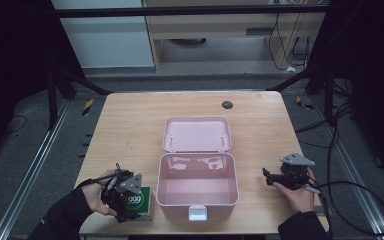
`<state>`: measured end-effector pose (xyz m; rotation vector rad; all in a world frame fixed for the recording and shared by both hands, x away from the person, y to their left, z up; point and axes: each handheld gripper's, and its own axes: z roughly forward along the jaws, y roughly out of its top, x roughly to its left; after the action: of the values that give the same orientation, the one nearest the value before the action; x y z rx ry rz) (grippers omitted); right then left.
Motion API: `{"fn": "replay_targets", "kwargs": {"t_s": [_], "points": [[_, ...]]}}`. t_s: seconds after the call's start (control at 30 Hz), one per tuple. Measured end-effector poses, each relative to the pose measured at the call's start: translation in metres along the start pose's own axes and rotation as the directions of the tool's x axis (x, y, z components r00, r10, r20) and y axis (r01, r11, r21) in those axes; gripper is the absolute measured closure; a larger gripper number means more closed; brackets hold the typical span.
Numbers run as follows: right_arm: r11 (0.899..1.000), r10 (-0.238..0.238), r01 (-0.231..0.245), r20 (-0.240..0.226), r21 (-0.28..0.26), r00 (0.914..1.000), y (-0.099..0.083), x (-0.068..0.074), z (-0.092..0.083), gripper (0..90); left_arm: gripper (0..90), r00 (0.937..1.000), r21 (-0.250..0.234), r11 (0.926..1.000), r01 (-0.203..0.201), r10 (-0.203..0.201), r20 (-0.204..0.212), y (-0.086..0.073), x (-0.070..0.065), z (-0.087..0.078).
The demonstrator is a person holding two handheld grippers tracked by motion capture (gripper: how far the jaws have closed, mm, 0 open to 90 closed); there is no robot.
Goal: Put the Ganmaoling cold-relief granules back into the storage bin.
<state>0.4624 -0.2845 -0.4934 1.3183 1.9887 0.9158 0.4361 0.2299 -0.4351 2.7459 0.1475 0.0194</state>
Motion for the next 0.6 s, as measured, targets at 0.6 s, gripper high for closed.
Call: {"fn": "replay_targets", "kwargs": {"t_s": [0.6], "points": [[1.000,-0.007,0.007,0.002,0.006,1.0000,-0.0004,0.0002,0.0008,4.4,12.6,0.9992,0.029,0.9991,-0.031,0.030,0.026,0.0012,0.0006,0.0072]]}}
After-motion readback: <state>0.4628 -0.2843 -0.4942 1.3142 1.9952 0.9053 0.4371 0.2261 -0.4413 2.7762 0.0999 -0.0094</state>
